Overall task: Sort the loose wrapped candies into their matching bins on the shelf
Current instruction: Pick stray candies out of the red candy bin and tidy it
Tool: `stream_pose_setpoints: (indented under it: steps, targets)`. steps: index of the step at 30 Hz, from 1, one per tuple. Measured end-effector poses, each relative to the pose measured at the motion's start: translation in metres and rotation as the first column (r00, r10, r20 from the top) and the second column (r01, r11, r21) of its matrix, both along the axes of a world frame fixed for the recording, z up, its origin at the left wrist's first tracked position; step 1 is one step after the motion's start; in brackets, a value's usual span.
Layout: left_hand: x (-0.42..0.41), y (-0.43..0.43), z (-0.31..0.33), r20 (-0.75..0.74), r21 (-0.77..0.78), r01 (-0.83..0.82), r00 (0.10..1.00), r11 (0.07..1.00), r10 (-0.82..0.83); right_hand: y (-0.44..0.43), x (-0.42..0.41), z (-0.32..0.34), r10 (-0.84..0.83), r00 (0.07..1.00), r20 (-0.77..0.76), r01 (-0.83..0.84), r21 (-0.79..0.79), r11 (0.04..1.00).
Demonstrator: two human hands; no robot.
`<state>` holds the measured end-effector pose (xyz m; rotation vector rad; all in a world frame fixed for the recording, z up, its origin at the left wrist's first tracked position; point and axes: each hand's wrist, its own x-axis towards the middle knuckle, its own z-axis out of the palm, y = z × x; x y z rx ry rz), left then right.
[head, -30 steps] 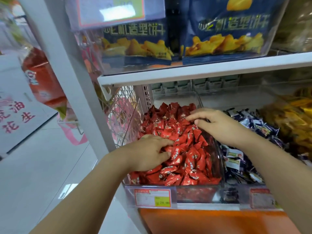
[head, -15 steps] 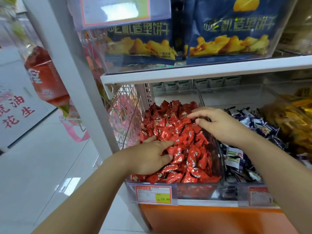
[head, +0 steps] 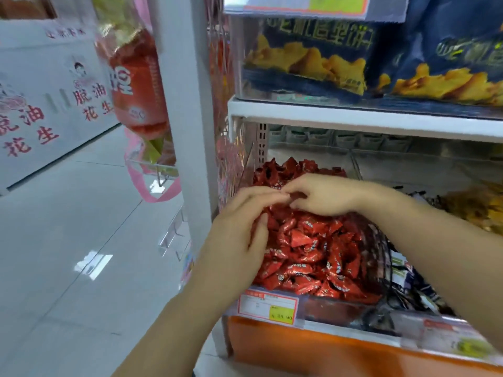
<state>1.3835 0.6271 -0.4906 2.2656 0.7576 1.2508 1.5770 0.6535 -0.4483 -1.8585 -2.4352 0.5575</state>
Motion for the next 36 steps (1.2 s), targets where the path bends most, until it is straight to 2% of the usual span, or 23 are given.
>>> stream_pose_setpoints:
  steps: [4, 6, 8, 13, 18, 21, 24, 27, 29, 33, 36]
  targets:
    - [0.003, 0.003, -0.003, 0.086, -0.028, -0.045, 0.995, 0.999, 0.047, 0.021, -0.003, -0.005, 0.095, 0.979, 0.181, -0.042, -0.28, 0.959]
    - [0.004, 0.005, -0.002, 0.106, -0.046, -0.056, 0.993, 0.997, 0.06, 0.03, -0.004, -0.009, 0.082, 0.971, 0.224, -0.007, -0.32, 0.947]
    - [0.003, 0.005, -0.001, 0.11, -0.049, -0.058, 0.992, 0.997, 0.064, 0.038, -0.002, -0.014, 0.036, 0.972, 0.232, 0.036, -0.302, 0.953]
    - [0.003, 0.003, 0.0, 0.118, -0.065, -0.059, 0.991, 0.996, 0.066, 0.047, 0.014, -0.016, -0.177, 0.974, 0.139, 0.2, -0.167, 0.965]
    - [0.003, 0.003, -0.002, 0.144, -0.109, -0.047, 0.988, 0.993, 0.062, 0.037, 0.027, -0.008, -0.256, 0.962, 0.098, 0.268, -0.147, 0.952]
    - [0.002, 0.001, -0.003, 0.138, -0.109, -0.045, 0.989, 0.993, 0.06, 0.029, 0.028, -0.004, -0.307, 0.952, 0.002, 0.302, -0.179, 0.936]
    - [-0.006, -0.005, -0.002, 0.11, -0.065, -0.028, 0.993, 0.997, 0.035, 0.02, 0.028, 0.004, -0.283, 0.957, -0.06, 0.271, -0.157, 0.95]
    - [-0.023, -0.013, -0.003, 0.098, -0.014, -0.041, 0.994, 0.999, 0.042, 0.017, 0.022, 0.008, -0.205, 0.978, -0.037, 0.202, -0.063, 0.977]
    - [-0.033, -0.018, -0.005, 0.117, -0.02, -0.059, 0.991, 0.998, 0.061, 0.019, 0.013, 0.003, -0.17, 0.985, -0.033, 0.167, -0.065, 0.984]
    - [-0.045, -0.019, -0.014, 0.07, -0.02, -0.094, 0.993, 0.995, 0.095, 0.033, 0.005, -0.015, -0.107, 0.971, 0.215, 0.13, -0.093, 0.987]
    - [-0.048, -0.015, -0.018, 0.04, -0.011, -0.113, 0.993, 0.994, 0.113, 0.039, 0.007, -0.018, -0.145, 0.952, 0.268, 0.173, -0.085, 0.981]
